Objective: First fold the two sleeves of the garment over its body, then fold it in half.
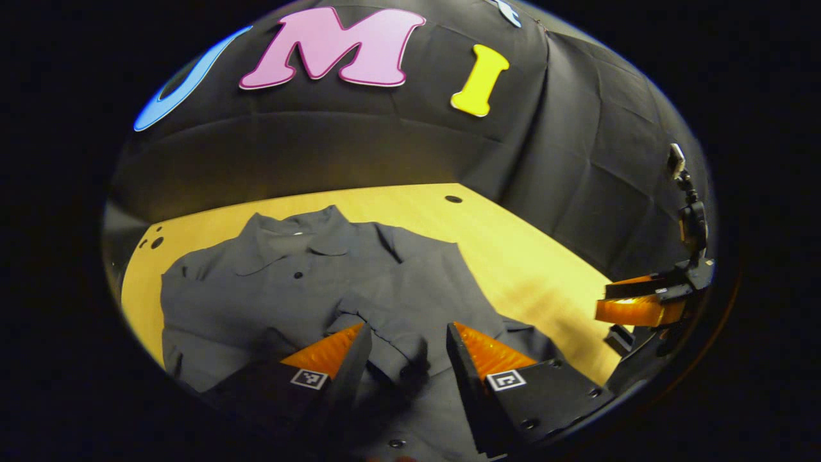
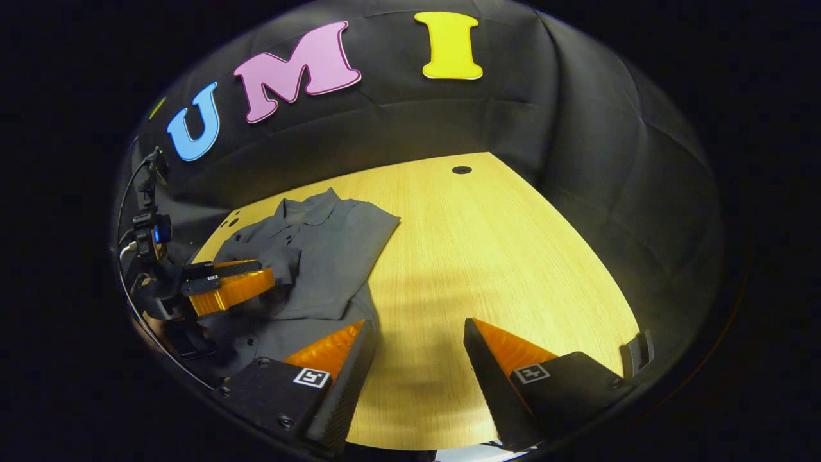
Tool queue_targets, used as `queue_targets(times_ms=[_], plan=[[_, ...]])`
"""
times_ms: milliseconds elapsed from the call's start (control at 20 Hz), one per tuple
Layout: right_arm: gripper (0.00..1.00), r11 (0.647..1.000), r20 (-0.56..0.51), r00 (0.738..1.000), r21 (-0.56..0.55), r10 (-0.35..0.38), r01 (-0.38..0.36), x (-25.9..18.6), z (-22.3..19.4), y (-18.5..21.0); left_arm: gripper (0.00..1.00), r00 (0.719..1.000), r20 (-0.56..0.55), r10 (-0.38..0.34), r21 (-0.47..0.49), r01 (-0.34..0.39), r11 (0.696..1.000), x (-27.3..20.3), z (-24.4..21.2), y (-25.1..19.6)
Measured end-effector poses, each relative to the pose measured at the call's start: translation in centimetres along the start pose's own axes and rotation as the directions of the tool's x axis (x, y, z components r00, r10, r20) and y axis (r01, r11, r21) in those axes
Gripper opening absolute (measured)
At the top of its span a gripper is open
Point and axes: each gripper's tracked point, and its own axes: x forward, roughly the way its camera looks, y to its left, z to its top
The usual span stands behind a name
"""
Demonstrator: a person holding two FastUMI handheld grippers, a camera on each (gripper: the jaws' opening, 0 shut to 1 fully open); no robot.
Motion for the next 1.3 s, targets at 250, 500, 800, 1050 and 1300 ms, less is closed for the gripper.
queue_targets(times_ms=[250,500,800,1050,1300], plan=[[0.88,1.0,-0.011,1.0,-0.018,0.021,-0.021,-0.8,-0.8,1.7,0.96,0.997,0.057,-0.045,-0.035,0.047,0.998,-3.4,1.0,-1.4],[0.88,0.999,-0.031,0.999,-0.02,0.039,-0.039,-2.6,-2.6,3.7,0.96,0.998,0.064,0.027,-0.061,-0.023,0.998,-8.7,-0.8,0.7],[0.88,0.997,-0.089,0.994,-0.022,0.07,-0.073,-4.8,-6.6,7.2,0.96,0.988,0.028,0.151,-0.113,-0.147,0.983,-15.7,-4.9,5.4],[0.89,0.996,-0.147,0.987,-0.051,0.067,-0.076,-5.2,-9.6,10.2,0.96,0.961,-0.032,0.273,-0.117,-0.275,0.954,-20.3,-8.8,10.5],[0.9,0.996,-0.199,0.98,-0.08,0.015,-0.032,-4.9,-11.7,11.3,0.96,0.908,-0.103,0.407,-0.112,-0.417,0.902,-24.1,-13.0,16.0]])
